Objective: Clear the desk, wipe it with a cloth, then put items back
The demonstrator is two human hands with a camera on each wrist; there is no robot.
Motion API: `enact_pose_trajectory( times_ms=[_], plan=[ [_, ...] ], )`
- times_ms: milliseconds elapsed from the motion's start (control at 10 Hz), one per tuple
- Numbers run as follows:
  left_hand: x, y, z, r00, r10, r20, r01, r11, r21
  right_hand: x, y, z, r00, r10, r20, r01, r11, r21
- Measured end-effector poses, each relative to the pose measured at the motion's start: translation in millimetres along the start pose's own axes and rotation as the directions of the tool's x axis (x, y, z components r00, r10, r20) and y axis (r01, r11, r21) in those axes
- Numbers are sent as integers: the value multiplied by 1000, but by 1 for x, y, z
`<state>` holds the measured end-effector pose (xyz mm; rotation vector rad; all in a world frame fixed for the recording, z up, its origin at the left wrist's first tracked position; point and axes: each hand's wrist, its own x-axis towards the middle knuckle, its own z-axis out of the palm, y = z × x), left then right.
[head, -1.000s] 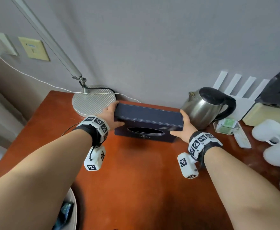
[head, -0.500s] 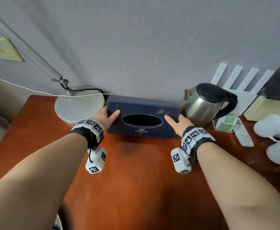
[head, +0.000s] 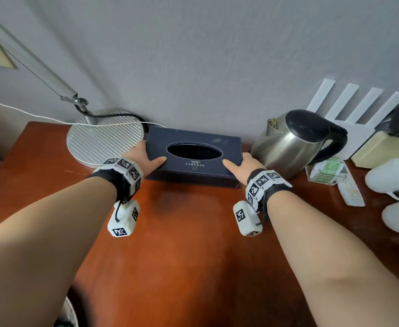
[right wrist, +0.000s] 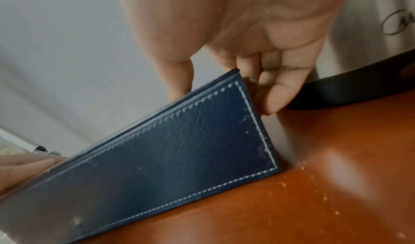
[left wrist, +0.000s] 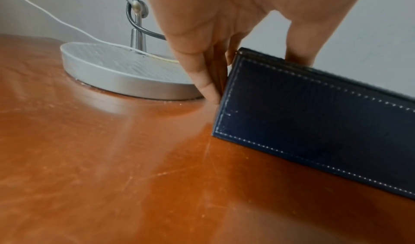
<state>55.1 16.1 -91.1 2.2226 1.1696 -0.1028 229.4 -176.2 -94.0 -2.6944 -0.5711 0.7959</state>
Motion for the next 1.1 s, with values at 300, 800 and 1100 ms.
enact_pose_trajectory(
  times_ms=[300, 800, 1100],
  plan=[
    [-11, 2, -2, 971, 33, 236, -86, 973, 216, -12, 10, 1, 998, -38, 58, 36, 999, 37],
    [-8, 33, 1, 976, 27, 215, -114, 907, 405, -5, 4, -6, 996, 83, -15, -83, 997, 5],
    [-47, 54, -19, 993, 89, 74, -112, 900, 420, -52, -5, -44, 997, -34, -62, 27, 994, -109]
  ],
)
